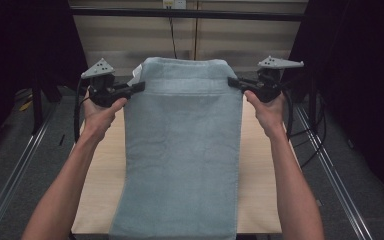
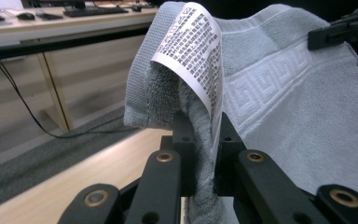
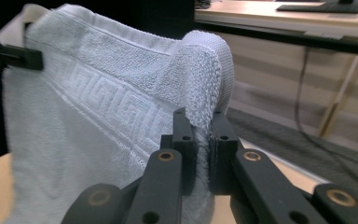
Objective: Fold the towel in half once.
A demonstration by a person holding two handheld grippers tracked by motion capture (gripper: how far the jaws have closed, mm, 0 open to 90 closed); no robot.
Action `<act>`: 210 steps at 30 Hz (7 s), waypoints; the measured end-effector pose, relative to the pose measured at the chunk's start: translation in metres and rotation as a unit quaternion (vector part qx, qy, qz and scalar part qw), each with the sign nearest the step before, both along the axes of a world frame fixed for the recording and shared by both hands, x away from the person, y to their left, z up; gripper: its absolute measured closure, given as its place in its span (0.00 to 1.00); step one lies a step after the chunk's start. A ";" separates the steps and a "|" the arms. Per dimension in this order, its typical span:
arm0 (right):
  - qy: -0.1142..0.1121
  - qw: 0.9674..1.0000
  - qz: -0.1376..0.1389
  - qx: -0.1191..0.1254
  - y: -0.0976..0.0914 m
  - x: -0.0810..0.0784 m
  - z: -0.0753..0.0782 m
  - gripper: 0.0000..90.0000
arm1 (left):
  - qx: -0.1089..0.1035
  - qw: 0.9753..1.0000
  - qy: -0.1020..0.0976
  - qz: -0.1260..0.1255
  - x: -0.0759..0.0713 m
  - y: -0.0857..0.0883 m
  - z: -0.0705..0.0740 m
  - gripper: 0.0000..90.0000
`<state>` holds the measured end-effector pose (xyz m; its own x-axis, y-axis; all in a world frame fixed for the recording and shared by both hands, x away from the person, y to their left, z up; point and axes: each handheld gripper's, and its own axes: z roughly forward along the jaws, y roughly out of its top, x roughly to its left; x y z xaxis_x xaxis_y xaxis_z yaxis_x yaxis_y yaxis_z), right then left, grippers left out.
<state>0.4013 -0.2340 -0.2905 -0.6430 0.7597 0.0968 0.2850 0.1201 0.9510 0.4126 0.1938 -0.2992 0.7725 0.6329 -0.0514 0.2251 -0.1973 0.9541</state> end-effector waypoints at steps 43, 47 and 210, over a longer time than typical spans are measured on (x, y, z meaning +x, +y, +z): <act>0.221 0.966 0.093 -0.092 0.027 -0.194 -0.202 0.93 | 0.132 0.964 0.206 -0.102 -0.168 0.026 -0.191 0.90; 0.229 0.963 0.092 -0.103 0.029 -0.194 -0.206 0.94 | 0.134 0.964 0.208 -0.097 -0.165 0.024 -0.196 0.90; 0.175 0.980 0.049 -0.084 0.027 -0.067 -0.195 0.53 | 0.088 0.979 0.186 -0.007 -0.058 0.001 -0.195 0.53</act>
<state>0.3346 -0.2065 -0.4857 -0.6638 0.7197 0.2036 0.5695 0.3099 0.7613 0.3548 0.1951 -0.4941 0.7288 0.6474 -0.2228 0.5475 -0.3556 0.7575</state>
